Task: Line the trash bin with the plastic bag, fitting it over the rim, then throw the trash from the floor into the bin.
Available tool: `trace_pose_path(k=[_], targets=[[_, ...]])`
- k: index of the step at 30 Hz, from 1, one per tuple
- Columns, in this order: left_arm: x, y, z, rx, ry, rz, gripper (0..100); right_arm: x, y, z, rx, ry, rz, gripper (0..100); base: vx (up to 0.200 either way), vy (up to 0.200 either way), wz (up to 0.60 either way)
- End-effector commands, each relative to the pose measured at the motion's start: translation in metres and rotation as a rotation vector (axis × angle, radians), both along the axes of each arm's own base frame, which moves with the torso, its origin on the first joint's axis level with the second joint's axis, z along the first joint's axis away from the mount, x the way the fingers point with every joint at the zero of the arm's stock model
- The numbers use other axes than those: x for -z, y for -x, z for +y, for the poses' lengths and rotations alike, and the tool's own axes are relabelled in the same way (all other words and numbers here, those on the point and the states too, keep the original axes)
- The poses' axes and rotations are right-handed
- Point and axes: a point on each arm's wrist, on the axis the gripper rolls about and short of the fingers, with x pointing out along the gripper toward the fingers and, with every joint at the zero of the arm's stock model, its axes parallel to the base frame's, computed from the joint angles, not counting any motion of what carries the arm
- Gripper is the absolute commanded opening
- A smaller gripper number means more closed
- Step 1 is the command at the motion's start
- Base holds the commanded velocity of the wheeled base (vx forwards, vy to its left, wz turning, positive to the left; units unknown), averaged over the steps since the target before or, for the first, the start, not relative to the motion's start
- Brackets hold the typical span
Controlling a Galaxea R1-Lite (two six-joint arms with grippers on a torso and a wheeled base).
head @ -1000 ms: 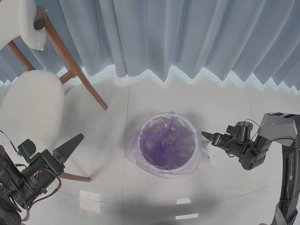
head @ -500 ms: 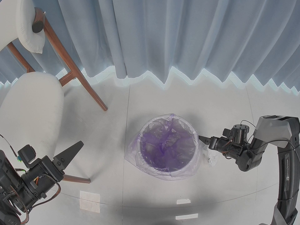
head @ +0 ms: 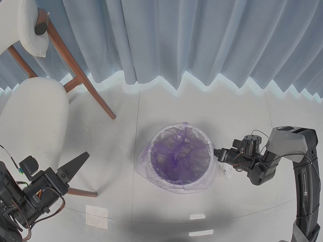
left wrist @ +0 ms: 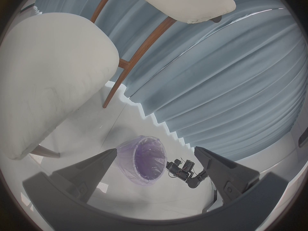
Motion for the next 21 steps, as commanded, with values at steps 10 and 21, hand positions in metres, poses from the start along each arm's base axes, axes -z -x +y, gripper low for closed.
trace_pose_path(k=[10,21], targets=[[0.005,0.001,0.001,-0.003,-0.016,0.027,100,0.002,0.0,0.003,0.013,-0.041,0.027,0,0.0,0.0,0.0],[0.005,0.002,0.001,-0.006,-0.028,0.016,100,0.006,-0.025,0.001,0.103,0.015,0.119,0,0.0,0.0,0.0]])
